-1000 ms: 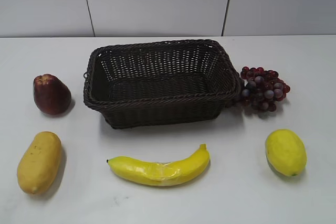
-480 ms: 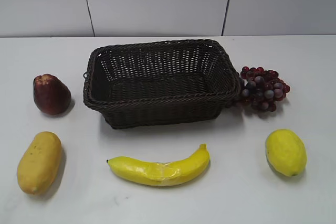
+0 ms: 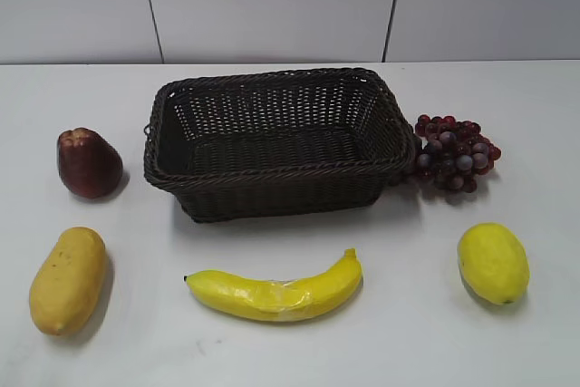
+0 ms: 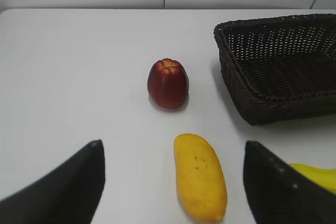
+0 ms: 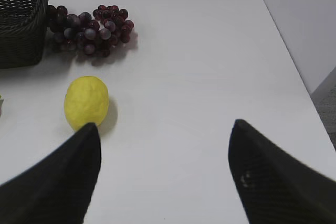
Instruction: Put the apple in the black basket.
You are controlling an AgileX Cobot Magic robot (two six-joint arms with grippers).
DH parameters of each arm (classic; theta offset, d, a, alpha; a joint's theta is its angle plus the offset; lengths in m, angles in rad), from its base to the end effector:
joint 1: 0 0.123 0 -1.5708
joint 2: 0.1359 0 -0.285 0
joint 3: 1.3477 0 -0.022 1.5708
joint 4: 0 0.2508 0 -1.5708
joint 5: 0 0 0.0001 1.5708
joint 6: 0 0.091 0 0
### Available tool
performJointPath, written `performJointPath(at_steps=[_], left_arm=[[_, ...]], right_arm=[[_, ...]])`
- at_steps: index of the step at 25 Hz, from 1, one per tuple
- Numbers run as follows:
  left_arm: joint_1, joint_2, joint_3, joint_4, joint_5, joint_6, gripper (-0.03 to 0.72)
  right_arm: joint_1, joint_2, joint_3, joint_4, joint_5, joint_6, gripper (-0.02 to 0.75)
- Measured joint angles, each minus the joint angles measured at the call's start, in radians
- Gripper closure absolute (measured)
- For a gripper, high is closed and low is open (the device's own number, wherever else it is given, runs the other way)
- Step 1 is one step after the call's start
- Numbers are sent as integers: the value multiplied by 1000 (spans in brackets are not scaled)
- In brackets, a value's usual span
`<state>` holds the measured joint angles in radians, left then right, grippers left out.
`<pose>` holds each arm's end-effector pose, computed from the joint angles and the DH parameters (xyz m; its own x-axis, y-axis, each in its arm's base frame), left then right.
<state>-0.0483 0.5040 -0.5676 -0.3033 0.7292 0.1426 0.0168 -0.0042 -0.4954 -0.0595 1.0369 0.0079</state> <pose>0.0908 -0.0225 0.3055 -0.5433 -0.0587 -0.8375 0.1698 0.9693 -0.1781 -0.0040 -0.0047 0.2780 -0.4348 -0.0297 -0.9000 0.0196 0.9989 -0.0424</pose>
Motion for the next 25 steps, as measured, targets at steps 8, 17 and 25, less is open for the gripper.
performJointPath(at_steps=[8,17,25], left_arm=[[0,599,-248,-63,-73,89,3],[-30,1117,-602,-63,17,109,-4],[-72,1364,-717,19,30,113,-4]], right_arm=[[0,0,0,0,0,-1,167],[0,0,0,0,0,0,167],[0,0,0,0,0,0,167]])
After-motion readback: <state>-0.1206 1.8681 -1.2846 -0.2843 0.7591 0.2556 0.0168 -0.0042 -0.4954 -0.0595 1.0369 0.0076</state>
